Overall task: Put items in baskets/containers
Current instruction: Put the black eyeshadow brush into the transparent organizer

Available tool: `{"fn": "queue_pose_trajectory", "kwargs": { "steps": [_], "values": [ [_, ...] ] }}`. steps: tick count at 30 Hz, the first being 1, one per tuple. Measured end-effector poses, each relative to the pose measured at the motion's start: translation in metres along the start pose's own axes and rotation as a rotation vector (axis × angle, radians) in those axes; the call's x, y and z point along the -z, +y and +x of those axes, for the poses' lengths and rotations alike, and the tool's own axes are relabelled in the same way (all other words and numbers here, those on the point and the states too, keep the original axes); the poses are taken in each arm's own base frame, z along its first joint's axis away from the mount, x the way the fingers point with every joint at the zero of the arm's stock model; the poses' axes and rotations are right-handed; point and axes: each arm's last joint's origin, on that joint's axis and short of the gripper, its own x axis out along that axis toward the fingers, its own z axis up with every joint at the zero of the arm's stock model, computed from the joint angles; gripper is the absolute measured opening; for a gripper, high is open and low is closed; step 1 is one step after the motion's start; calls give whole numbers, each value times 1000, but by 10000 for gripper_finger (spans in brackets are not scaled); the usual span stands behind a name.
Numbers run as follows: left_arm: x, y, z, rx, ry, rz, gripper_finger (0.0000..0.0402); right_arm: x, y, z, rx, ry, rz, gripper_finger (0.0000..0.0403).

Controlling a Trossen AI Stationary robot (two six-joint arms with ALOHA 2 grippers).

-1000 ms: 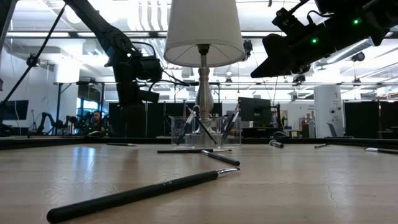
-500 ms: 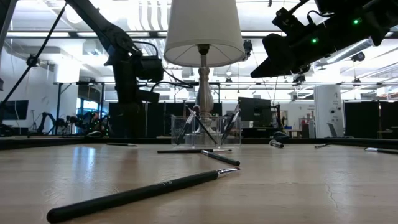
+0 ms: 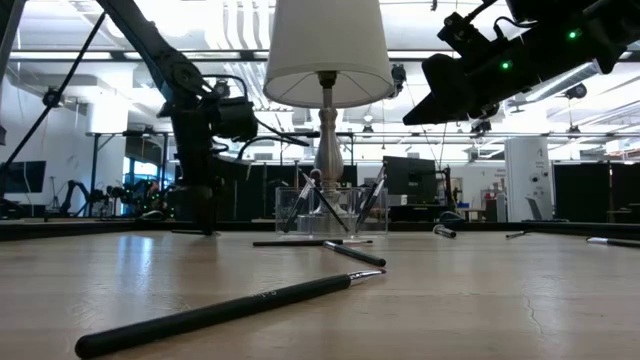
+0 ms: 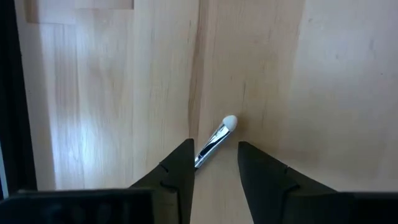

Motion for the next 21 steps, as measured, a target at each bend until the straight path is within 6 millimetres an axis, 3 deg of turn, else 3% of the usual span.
{"fn": "queue_pose_trajectory", "kwargs": {
  "steps": [12, 21],
  "values": [
    [-3, 1, 2, -11, -49, 3, 114, 0, 0, 0, -1, 0, 0, 8],
    [-6, 1, 7, -6, -95, -9, 66, 0, 0, 0, -1, 0, 0, 8]
  ]
}}
